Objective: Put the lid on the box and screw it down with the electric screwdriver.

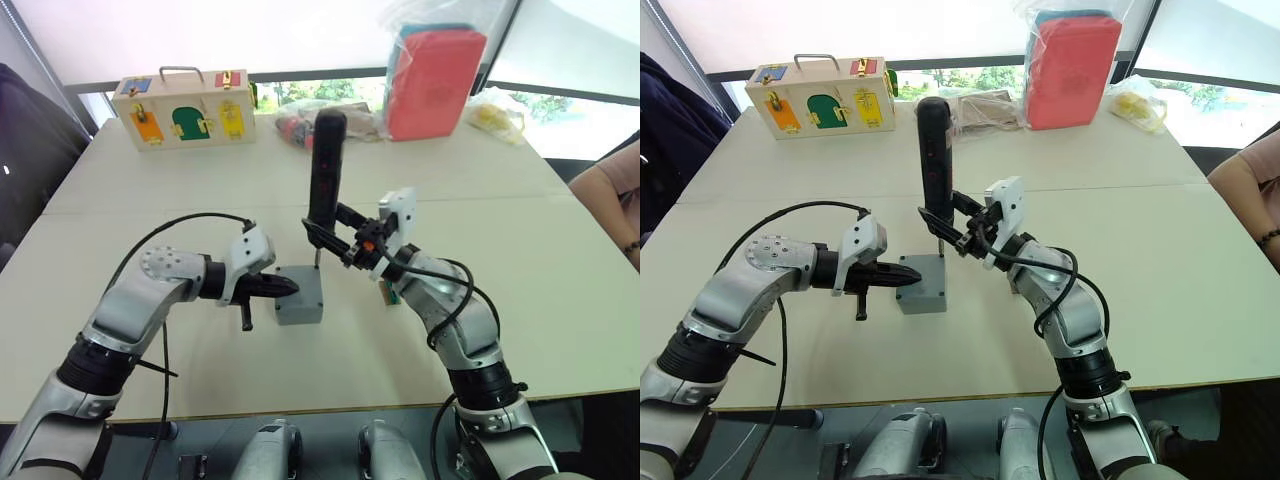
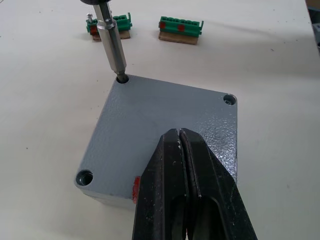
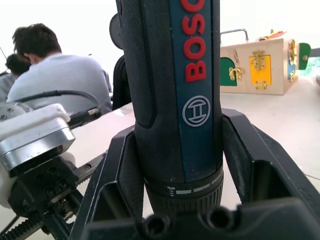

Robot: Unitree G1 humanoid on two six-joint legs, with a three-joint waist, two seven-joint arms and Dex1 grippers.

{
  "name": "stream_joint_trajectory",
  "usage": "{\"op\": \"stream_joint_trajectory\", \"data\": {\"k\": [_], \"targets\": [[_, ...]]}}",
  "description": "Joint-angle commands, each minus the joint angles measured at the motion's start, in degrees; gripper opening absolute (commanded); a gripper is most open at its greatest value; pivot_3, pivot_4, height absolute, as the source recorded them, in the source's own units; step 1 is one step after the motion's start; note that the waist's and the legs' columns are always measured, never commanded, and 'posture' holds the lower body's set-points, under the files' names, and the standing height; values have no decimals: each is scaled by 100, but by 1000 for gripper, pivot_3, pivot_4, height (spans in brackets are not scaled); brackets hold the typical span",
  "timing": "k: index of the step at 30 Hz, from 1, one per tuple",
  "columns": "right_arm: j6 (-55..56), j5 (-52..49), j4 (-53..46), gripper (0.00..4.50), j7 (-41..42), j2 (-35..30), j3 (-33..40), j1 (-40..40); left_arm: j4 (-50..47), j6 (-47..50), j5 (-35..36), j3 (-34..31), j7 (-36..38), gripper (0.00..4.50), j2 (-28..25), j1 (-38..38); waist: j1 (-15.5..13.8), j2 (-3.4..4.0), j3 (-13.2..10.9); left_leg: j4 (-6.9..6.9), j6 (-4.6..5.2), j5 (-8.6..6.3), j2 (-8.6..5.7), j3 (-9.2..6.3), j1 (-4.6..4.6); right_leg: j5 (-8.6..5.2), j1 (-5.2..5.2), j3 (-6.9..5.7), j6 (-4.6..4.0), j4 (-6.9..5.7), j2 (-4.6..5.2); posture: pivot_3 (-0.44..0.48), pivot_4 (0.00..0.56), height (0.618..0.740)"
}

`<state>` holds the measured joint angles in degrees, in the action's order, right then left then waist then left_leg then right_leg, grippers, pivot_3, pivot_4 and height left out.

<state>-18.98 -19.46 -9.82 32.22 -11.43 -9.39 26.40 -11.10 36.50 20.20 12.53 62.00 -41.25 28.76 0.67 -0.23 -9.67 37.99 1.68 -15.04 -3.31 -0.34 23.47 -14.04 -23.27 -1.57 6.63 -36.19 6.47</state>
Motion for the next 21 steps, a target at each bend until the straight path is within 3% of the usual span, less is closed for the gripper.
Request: {"op": "stream_joint_trajectory", "data": {"k": [1, 21], "targets": [[-185, 266, 386, 1842, -59, 18, -277, -251, -99, 19, -47, 1, -11, 0, -60, -81, 0, 1, 8, -2, 5, -4, 0, 0, -12, -2, 10, -1, -2, 4, 0, 0, 150, 740], [-208, 150, 243, 1842, -129, 47, 25, -198, 123, -271, -146, 43, -13, 0, 22, -195, -7, 3, 62, -4, 3, -6, 0, -4, -16, -4, 5, 1, -4, 9, 2, 0, 150, 740]]}}
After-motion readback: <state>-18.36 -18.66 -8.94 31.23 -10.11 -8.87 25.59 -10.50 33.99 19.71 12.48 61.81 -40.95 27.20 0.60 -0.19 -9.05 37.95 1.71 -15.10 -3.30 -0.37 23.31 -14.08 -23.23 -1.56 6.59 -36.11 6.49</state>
